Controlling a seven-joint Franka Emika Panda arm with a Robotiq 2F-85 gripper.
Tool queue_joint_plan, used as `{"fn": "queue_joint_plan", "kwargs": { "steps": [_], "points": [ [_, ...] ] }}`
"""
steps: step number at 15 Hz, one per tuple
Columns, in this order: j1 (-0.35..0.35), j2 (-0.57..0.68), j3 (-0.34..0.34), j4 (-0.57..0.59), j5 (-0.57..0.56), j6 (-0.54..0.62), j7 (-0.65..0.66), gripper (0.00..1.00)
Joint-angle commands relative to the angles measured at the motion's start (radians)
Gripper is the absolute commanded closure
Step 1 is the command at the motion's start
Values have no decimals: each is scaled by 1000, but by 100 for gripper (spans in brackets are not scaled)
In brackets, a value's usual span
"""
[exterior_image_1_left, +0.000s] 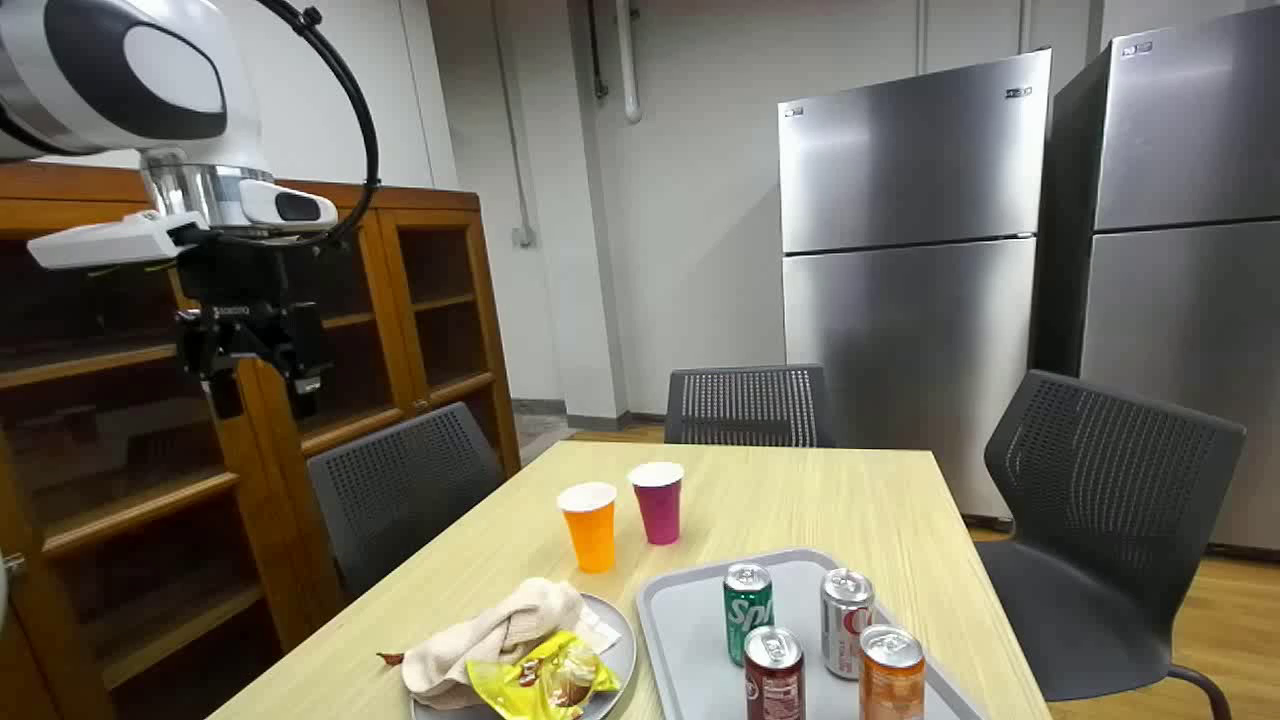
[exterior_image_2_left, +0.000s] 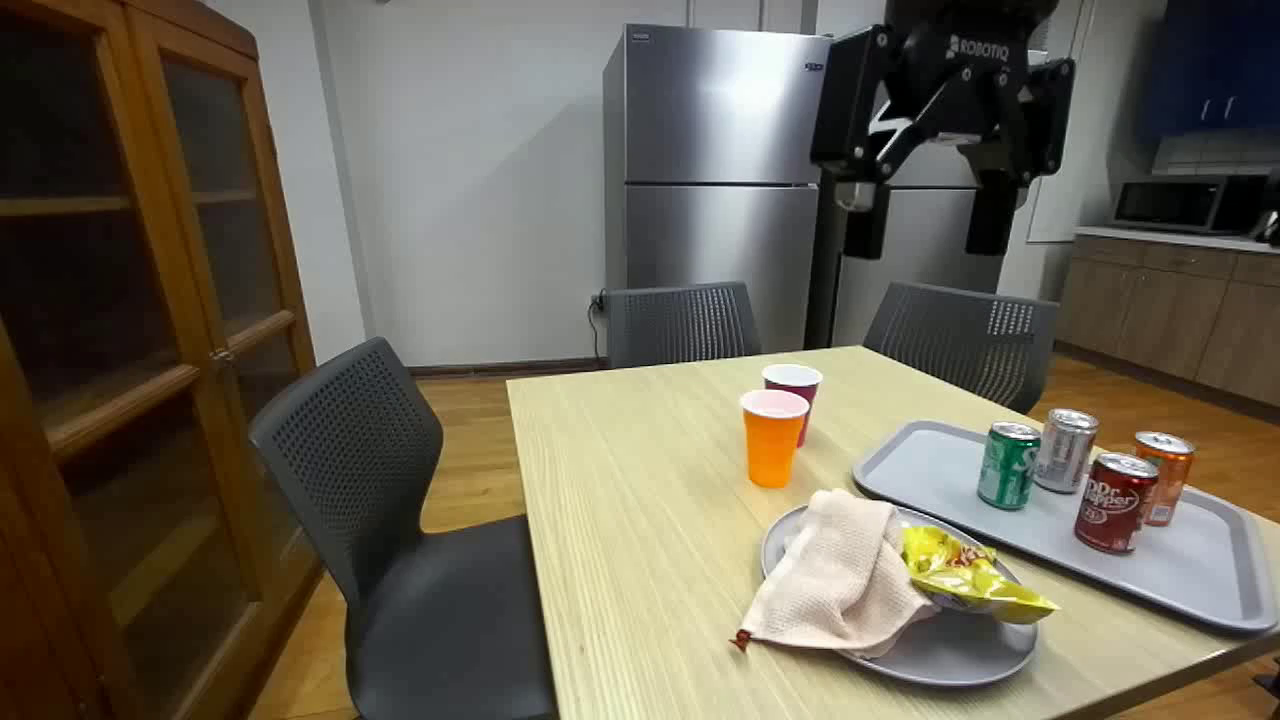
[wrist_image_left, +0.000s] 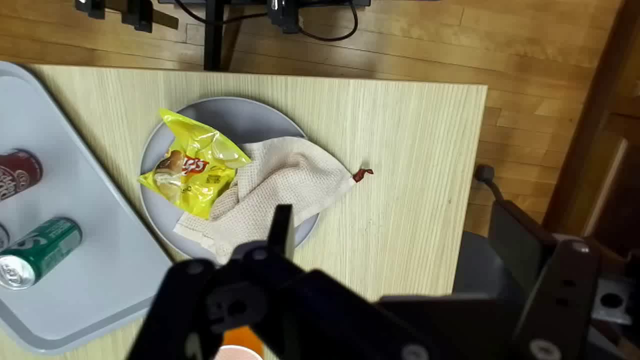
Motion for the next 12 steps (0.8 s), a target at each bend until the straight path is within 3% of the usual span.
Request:
{"fn": "queue_joint_plan", "kwargs": {
  "steps": [1,5,12],
  "points": [
    [3,1,-2,1,-2,-2,1,0],
    [-14,16,18,-15,-25,44,43,0],
    [-59,80,8,-64,-26,228,144,0]
  ]
}}
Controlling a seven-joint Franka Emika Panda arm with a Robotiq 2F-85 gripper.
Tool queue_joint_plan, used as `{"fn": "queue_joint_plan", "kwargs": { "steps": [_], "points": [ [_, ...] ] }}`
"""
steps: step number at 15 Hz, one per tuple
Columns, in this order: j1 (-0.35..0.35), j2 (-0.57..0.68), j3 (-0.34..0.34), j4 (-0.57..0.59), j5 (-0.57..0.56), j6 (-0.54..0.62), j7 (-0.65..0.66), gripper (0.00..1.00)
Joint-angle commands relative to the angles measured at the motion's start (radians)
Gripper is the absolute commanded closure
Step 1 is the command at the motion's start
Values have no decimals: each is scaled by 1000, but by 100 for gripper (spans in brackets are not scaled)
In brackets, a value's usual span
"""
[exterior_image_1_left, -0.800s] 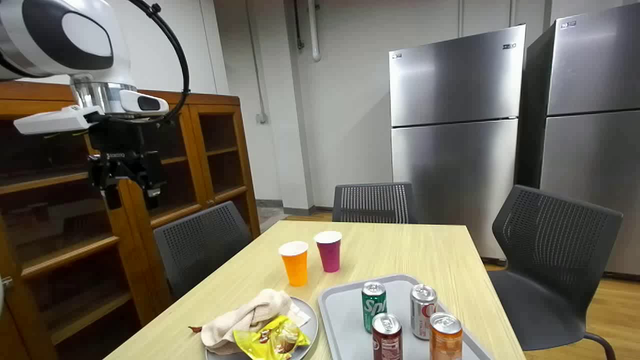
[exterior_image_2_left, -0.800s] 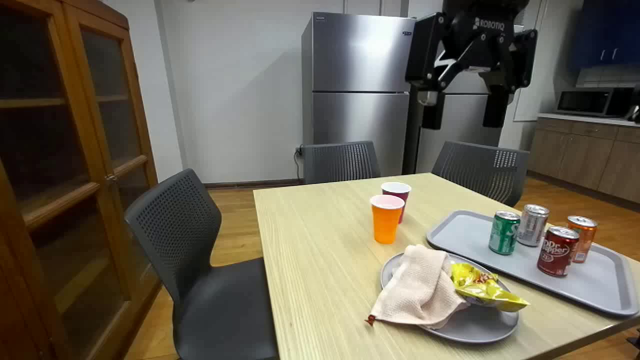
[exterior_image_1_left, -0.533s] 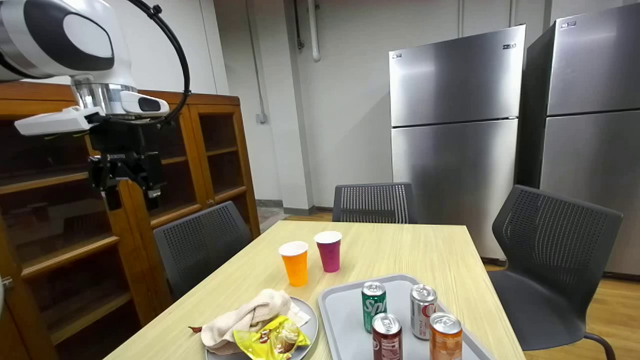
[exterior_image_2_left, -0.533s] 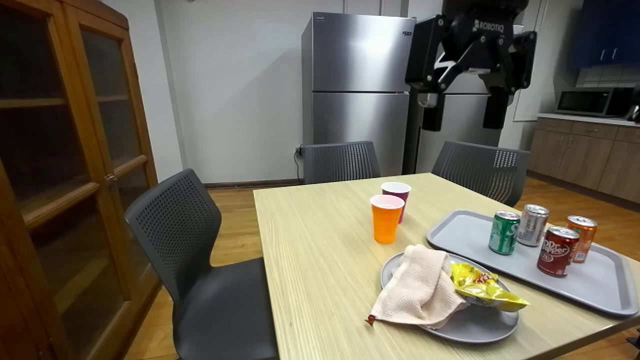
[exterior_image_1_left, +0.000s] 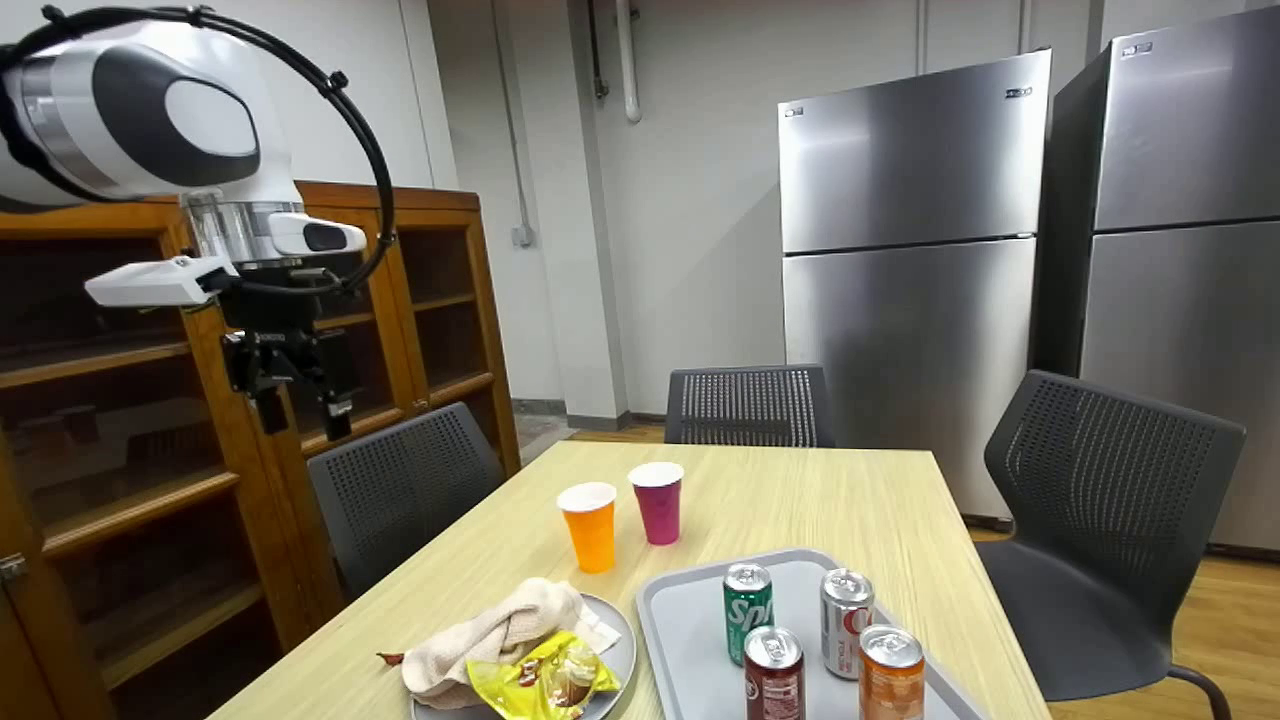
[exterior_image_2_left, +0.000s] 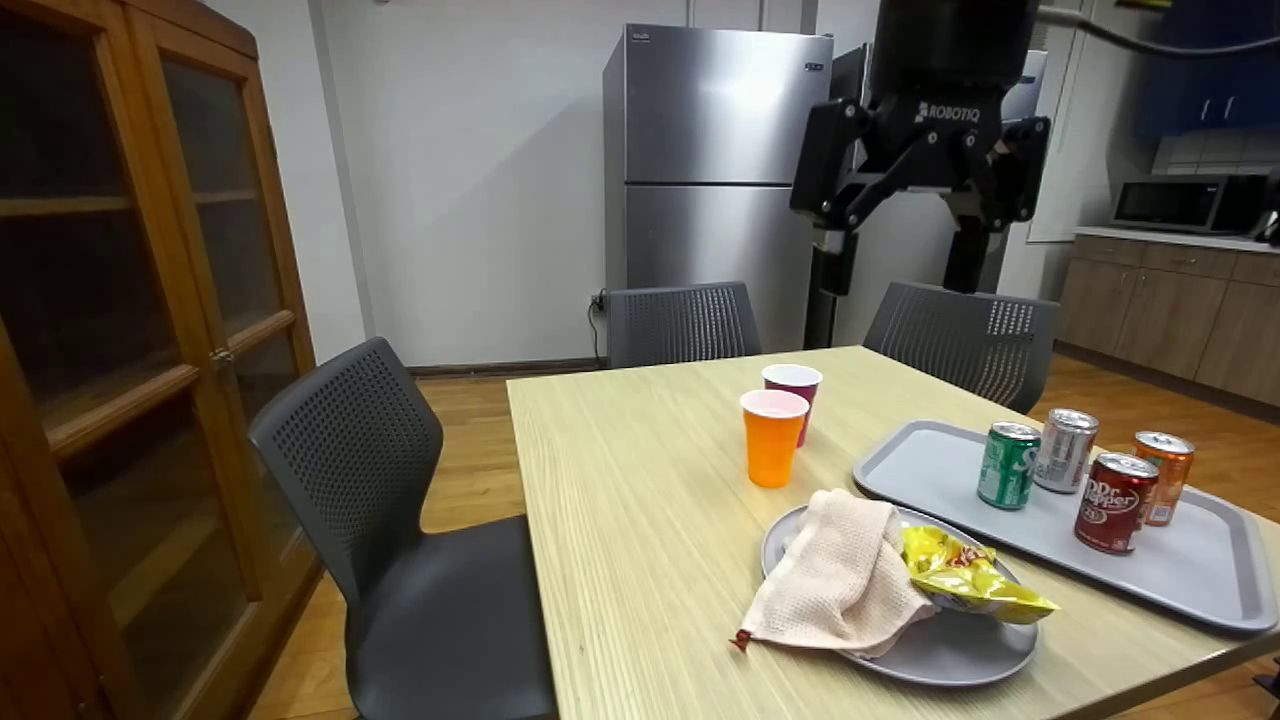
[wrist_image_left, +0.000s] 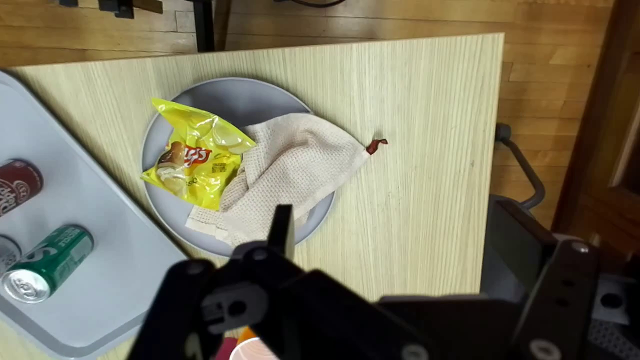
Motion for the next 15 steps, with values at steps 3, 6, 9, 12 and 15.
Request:
{"fn": "queue_joint_plan", "kwargs": {
  "steps": [3,6,9,12,15],
  "points": [
    [-55,53,-1,-37,-23,128,72,0],
    [-78,83,-18,-52,-32,168,61,0],
    [-101,122,-42,-64,-50,204,45,0],
    [-133,176,-66,-73,-86,246,51,0],
    [-165,243,-84,-76,-132,299,64,0]
  ]
}}
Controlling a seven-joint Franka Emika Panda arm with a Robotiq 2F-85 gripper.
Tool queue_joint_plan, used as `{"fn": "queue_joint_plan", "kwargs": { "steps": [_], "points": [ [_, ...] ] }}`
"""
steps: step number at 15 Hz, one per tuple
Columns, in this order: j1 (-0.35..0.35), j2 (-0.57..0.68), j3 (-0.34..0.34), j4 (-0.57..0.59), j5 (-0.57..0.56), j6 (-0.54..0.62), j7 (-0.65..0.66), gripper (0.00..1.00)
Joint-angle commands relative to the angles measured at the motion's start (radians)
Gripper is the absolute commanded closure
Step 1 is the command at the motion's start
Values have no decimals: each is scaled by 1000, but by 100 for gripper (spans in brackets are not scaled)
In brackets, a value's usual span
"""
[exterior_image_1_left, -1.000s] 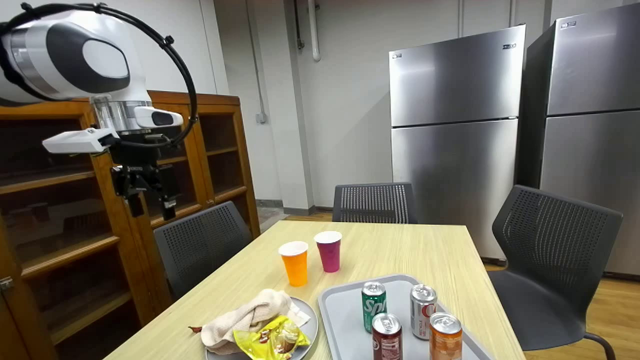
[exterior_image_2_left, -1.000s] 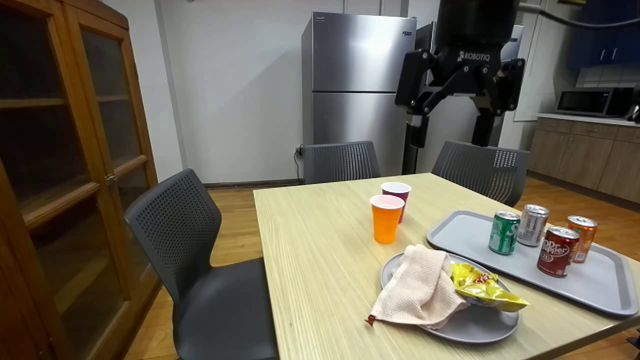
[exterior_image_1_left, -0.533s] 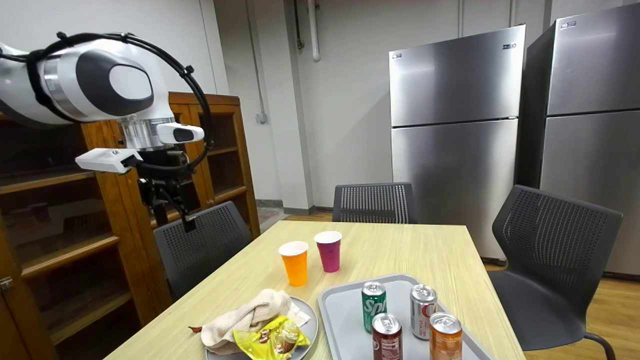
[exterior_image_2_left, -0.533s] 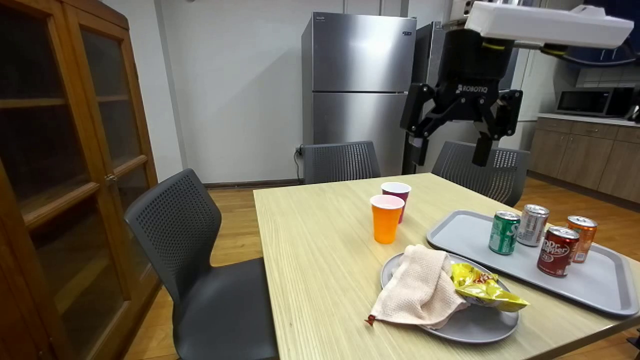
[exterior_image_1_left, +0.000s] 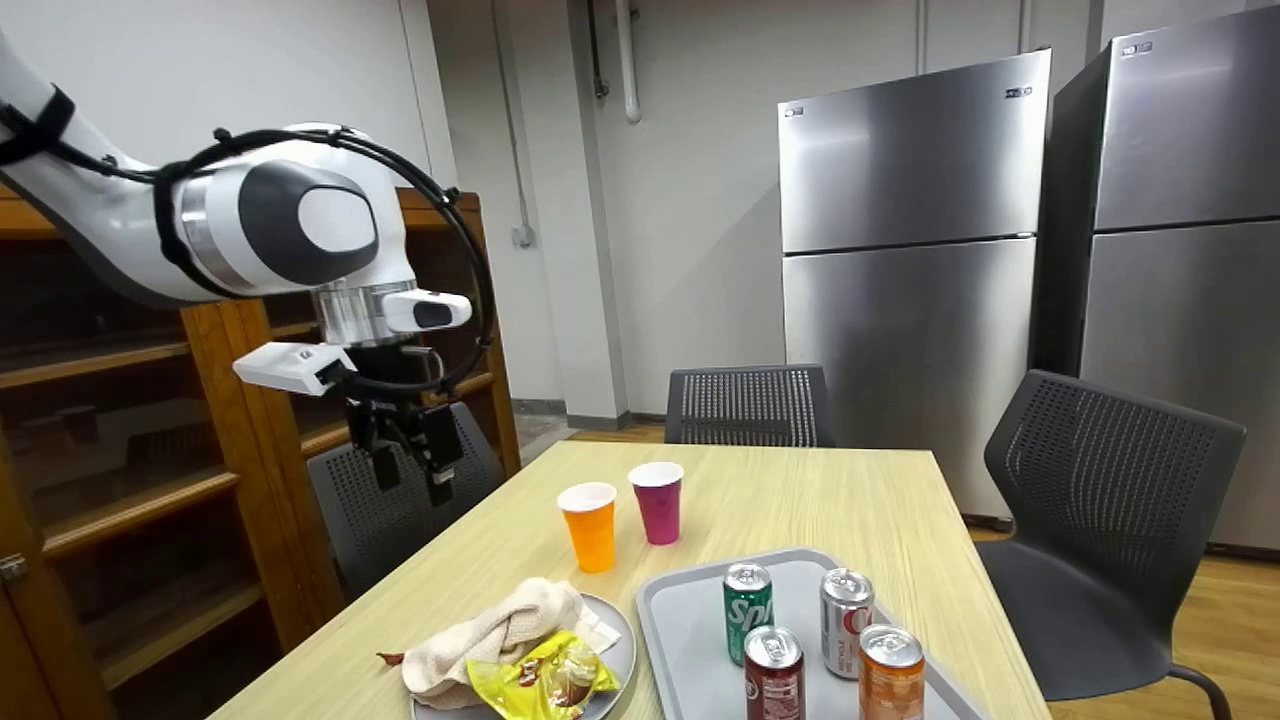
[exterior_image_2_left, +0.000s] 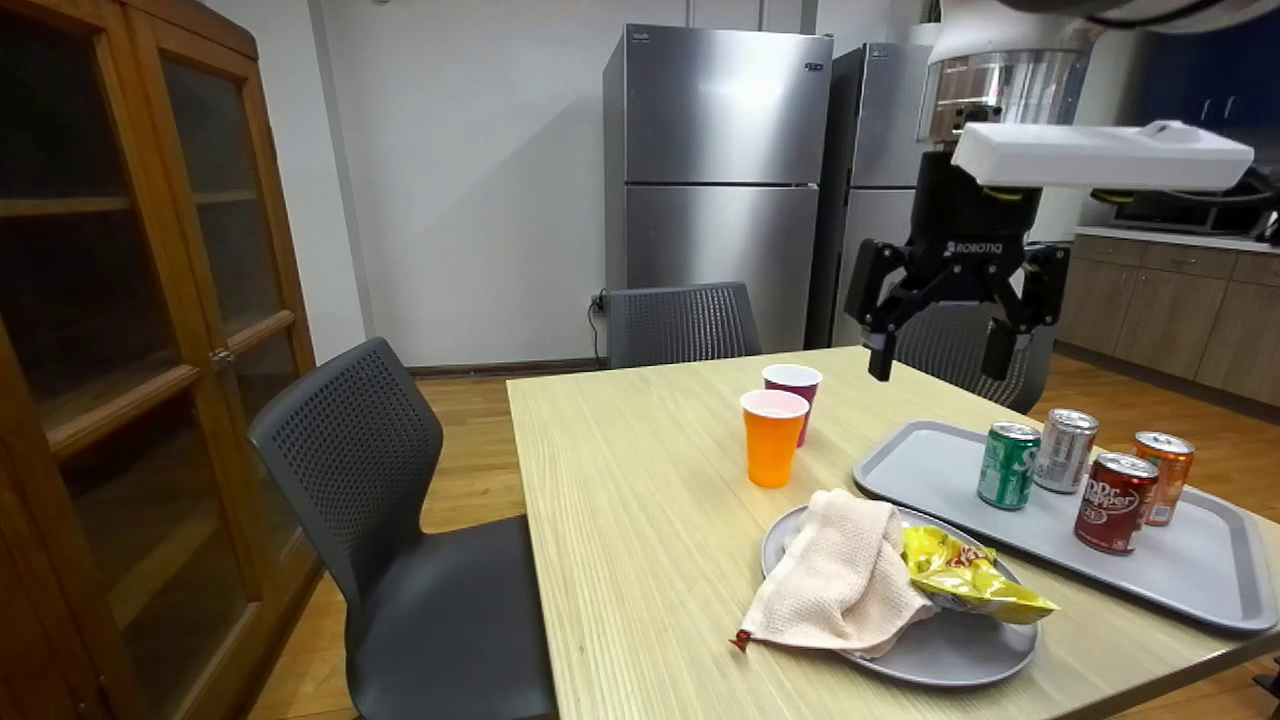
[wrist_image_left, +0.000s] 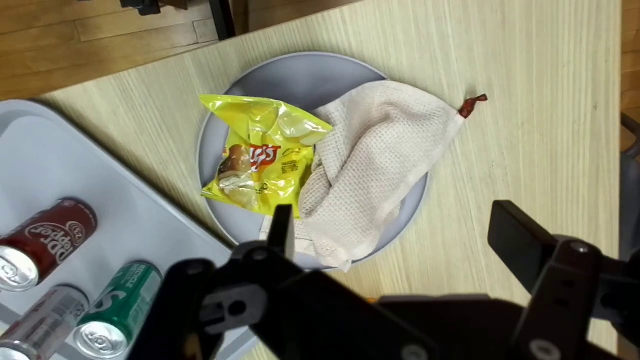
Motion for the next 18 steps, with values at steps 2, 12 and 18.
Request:
{"fn": "queue_joint_plan", "kwargs": {
  "steps": [2,12,18],
  "points": [
    [-50,106,-16,-1,-71,100,45,0],
    [-76,346,-80,11,-164,271,242,0],
    [-40,475,-161,45,-213,295,314,0]
  ]
}}
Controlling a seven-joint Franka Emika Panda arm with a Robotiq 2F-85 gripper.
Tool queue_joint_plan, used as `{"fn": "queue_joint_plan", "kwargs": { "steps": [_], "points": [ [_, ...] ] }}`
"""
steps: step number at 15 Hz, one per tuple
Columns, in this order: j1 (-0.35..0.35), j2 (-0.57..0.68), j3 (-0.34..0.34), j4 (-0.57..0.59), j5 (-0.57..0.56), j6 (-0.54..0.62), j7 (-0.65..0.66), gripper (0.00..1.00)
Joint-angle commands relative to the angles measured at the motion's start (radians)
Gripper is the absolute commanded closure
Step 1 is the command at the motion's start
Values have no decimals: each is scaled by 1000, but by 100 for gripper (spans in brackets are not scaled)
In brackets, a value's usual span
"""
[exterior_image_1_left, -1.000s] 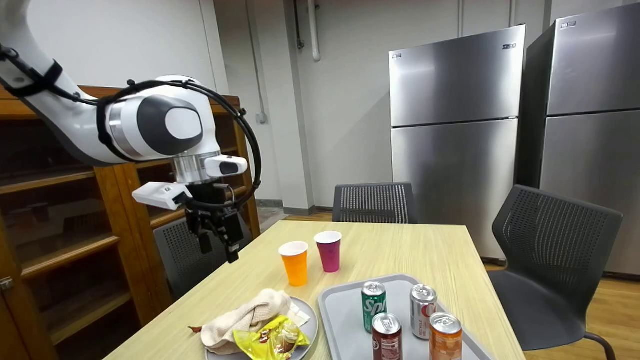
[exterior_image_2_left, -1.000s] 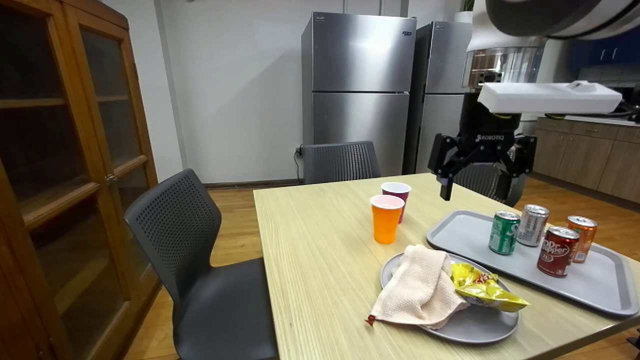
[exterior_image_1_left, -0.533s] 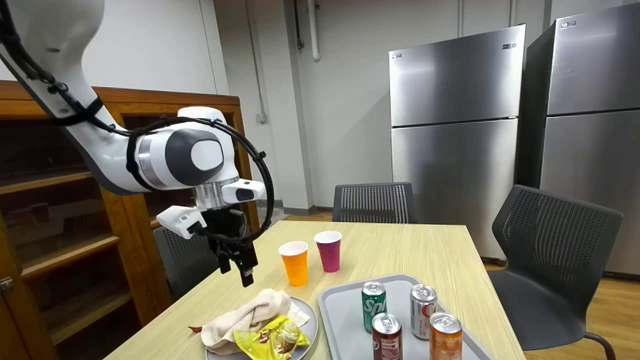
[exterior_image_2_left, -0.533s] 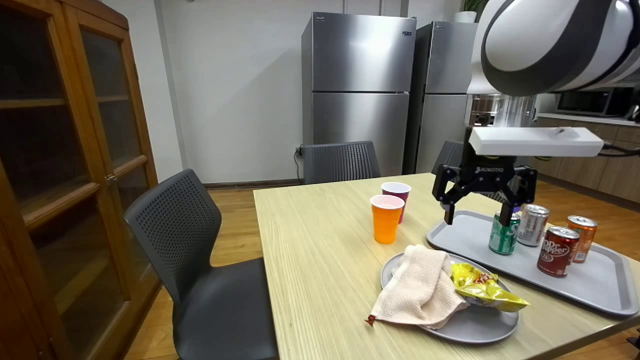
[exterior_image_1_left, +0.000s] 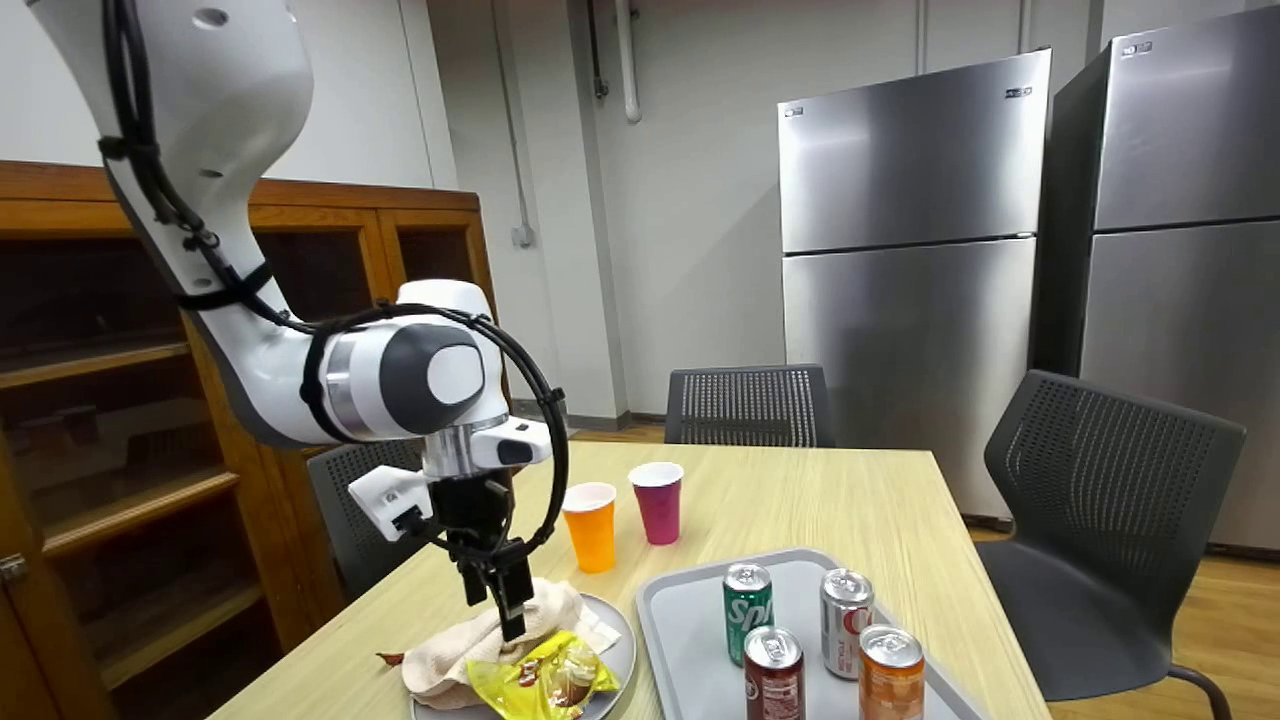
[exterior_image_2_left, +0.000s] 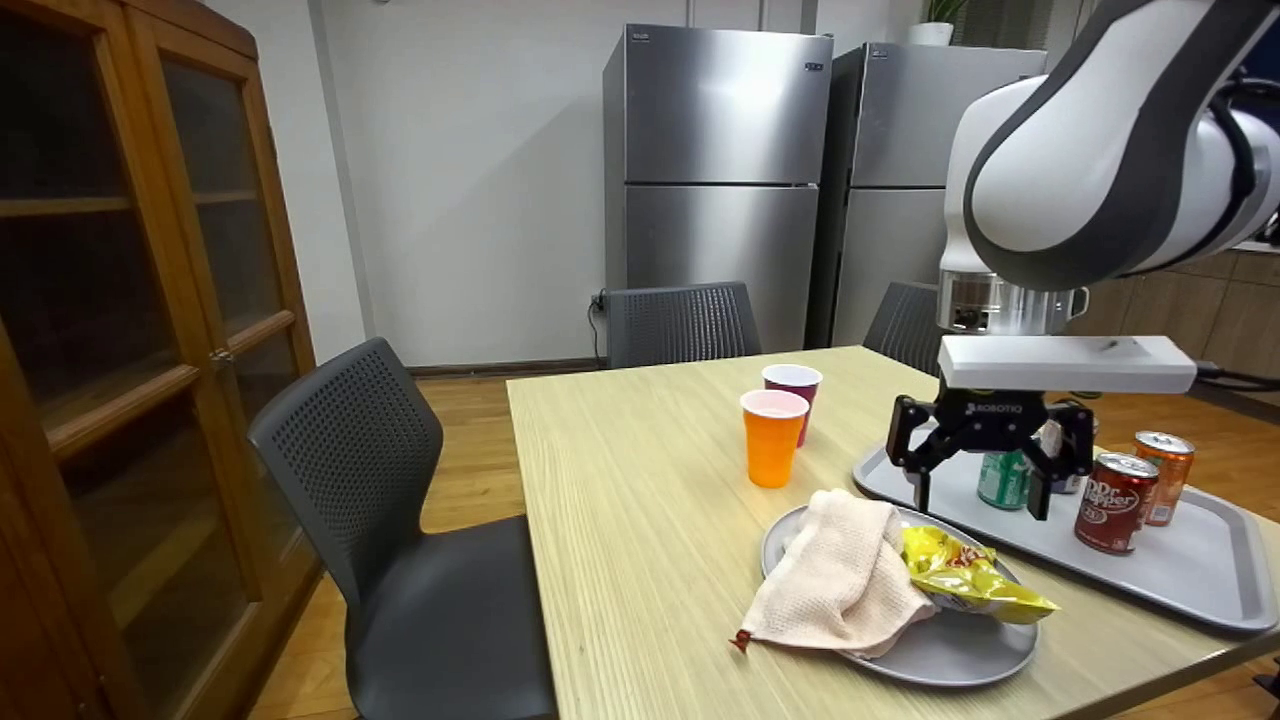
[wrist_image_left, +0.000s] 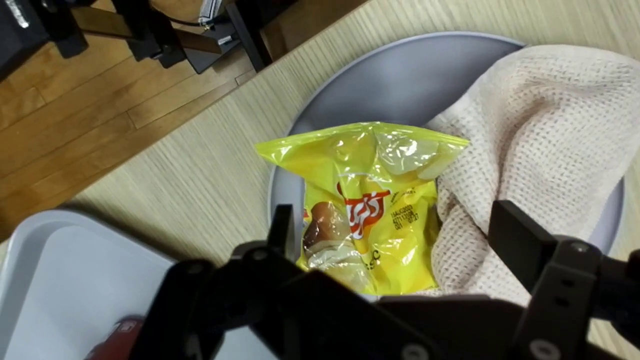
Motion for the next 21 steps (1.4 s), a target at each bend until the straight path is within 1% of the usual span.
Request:
{"fn": "queue_joint_plan", "kwargs": {
  "steps": [1,4,9,14,21],
  "points": [
    [34,88,-51,46,-36,15,62,0],
    [65,147,-96,72,-43,35,93,0],
    [116,248,-150,120,11,81,131,0],
    [138,311,-151,169,102,89,116,0],
    [157,328,-156,194,162,89,108,0]
  ]
}}
